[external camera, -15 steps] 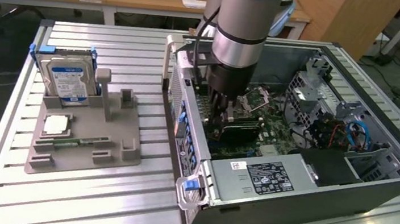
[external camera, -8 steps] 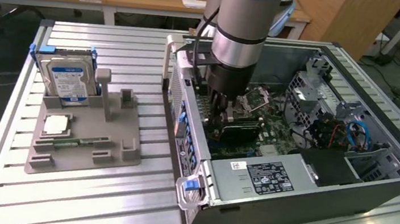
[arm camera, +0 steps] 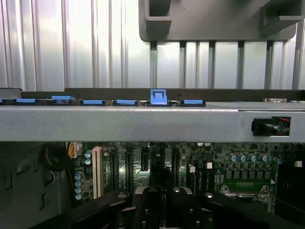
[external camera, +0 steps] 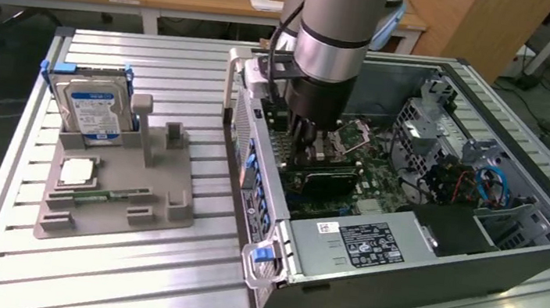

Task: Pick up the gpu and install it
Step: 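Press down on the gpu until it lock into place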

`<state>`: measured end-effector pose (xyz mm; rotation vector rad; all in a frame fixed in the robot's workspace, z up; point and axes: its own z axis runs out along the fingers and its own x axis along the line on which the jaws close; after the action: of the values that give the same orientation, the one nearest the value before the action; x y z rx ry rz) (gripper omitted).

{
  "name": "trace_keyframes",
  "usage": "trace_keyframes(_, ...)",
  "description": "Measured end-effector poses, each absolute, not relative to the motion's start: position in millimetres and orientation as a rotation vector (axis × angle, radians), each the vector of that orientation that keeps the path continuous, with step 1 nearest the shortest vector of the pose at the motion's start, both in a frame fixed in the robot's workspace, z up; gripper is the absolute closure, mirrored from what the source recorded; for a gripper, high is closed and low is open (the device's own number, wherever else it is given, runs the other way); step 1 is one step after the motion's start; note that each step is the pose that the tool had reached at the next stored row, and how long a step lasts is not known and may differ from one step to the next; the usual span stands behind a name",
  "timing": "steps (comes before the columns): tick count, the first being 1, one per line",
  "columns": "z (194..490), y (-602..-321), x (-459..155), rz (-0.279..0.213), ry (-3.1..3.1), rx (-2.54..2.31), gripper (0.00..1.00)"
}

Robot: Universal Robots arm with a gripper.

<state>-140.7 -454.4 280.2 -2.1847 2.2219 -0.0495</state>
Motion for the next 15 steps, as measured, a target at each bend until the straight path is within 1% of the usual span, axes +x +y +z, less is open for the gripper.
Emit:
trace_keyframes(2, 280.3, -454.4, -140.6, -0.027, 2.232, -2.195, 0.9)
trace_keyframes(12, 280.3, -454.4, -139.2, 0.173, 2.318, -2.282, 0.9)
trace_keyframes(13, 280.2, -454.4, -139.0, 0.184, 2.321, -2.286, 0.9)
trace_keyframes(15, 280.4, -454.4, -139.4, 0.185, 2.323, -2.286, 0.9)
